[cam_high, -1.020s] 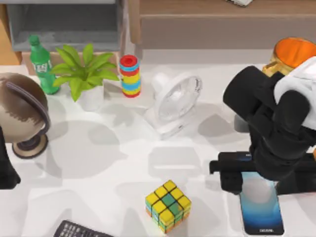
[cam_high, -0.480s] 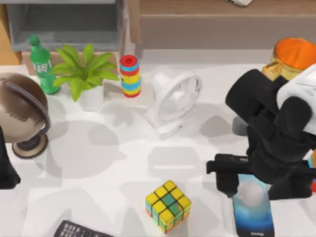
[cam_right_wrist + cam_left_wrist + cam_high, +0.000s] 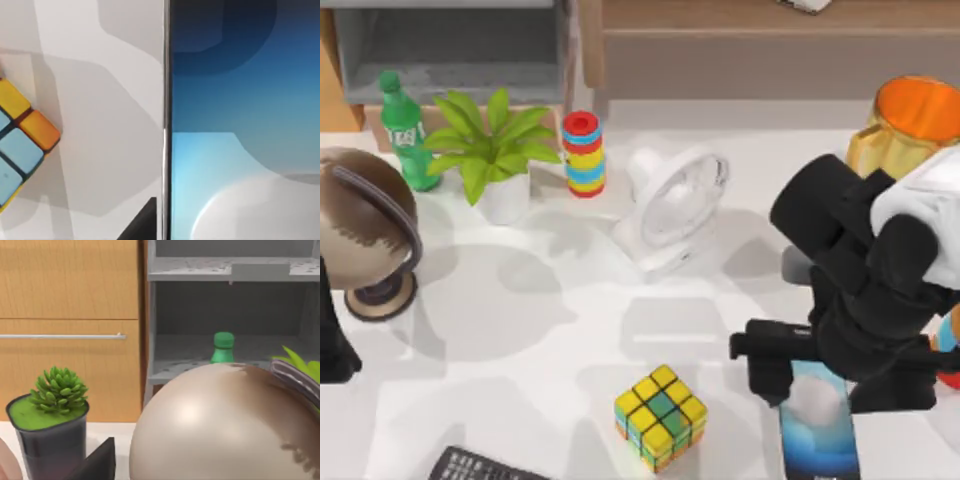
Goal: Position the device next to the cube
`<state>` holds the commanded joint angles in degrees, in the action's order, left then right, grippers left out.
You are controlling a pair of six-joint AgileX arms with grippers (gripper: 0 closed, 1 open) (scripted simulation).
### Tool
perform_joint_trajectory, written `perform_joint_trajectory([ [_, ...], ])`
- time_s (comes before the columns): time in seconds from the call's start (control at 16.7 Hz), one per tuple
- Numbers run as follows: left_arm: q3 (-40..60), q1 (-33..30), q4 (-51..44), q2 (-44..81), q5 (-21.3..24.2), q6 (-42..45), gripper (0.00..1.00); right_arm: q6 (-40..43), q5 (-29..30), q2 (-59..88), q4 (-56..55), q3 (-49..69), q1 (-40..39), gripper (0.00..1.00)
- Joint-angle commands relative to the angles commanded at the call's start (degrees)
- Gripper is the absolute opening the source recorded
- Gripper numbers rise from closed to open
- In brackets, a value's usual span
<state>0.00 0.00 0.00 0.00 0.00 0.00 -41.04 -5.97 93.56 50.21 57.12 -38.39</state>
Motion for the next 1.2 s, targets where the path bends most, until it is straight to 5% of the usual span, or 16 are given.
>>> perform_joint_trajectory([
  [0.84,0.0,0.0,0.0,0.0,0.0,0.0,1.0,1.2,6.4,3.8,-4.1,-3.3,-0.9,0.0],
  [1.2,0.0,0.0,0.0,0.0,0.0,0.0,1.0,1.2,6.4,3.8,-4.1,-3.3,-0.9,0.45],
])
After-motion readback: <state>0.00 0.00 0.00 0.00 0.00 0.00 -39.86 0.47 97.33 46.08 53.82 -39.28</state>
